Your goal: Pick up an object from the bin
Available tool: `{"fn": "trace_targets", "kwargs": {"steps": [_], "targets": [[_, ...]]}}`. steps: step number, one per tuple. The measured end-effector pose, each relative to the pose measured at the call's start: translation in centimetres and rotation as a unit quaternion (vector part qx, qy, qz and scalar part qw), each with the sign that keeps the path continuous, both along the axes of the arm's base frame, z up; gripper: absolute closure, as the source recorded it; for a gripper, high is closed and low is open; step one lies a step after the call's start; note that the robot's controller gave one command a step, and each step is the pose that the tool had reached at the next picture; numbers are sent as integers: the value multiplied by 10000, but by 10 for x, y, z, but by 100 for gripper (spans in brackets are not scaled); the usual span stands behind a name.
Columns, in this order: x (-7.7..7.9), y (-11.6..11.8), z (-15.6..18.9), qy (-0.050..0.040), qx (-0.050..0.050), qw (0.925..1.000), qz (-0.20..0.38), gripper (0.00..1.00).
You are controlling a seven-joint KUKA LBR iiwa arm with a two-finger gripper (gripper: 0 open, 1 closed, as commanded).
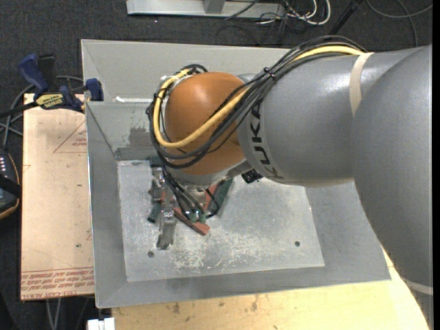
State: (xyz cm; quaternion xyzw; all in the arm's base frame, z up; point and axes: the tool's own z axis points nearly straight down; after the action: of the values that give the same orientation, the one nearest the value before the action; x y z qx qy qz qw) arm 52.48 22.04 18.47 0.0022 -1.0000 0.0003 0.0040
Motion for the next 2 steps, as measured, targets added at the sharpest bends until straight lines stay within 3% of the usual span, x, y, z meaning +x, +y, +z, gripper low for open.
{"fn": "trace_targets", "kwargs": {"steps": [1,2], "targets": [[33,-42,-103,-80,18,9999,-75,0],[33,-40,-99,-83,22,9999,-70,100]]}}
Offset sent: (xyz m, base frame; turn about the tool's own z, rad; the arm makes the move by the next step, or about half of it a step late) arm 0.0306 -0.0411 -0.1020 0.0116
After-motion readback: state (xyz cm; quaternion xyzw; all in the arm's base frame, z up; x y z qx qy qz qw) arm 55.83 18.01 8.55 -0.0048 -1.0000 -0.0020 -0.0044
